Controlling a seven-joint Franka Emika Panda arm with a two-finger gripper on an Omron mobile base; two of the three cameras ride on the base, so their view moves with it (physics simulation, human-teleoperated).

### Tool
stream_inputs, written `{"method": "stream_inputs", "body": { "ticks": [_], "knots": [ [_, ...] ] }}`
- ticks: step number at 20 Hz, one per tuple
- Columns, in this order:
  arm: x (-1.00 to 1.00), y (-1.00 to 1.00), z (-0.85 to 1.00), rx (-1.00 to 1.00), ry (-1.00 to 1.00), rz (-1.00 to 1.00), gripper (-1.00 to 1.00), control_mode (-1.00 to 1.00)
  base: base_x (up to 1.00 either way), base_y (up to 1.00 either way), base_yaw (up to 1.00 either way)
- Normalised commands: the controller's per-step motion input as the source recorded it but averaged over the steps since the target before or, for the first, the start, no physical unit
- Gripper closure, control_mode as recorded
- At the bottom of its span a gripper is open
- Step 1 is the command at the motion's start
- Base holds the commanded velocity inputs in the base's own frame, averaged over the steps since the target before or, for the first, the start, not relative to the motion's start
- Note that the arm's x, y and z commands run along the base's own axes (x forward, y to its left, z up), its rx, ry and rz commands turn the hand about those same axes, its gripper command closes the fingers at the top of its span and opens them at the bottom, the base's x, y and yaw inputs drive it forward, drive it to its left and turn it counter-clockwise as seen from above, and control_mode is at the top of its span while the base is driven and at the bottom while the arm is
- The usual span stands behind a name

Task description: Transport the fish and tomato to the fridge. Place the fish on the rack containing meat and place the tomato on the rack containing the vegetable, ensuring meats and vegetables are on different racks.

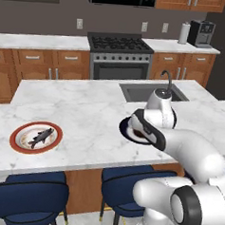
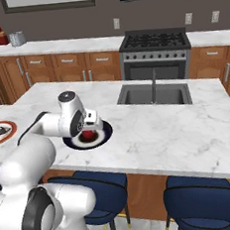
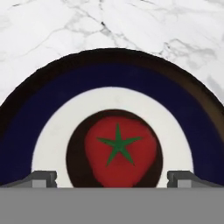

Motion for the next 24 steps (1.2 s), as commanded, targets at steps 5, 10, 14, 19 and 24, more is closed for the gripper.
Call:
{"method": "stream_inputs", "body": {
  "ticks": [5,10,14,19,24],
  "knots": [
    [0.09,0.00,-0.08,0.00,0.00,0.00,-1.00,-1.00,0.00,0.00,0.00],
    [0.00,0.00,-0.08,0.00,0.02,0.00,-1.00,-1.00,0.00,0.00,0.00],
    [0.00,0.00,-0.13,0.00,0.01,0.00,-1.00,-1.00,0.00,0.00,0.00],
    [0.00,0.00,-0.18,0.00,0.00,0.00,-1.00,-1.00,0.00,0.00,0.00],
    [0.00,0.00,-0.17,0.00,0.01,0.00,-1.00,-1.00,0.00,0.00,0.00]
  ]
}}
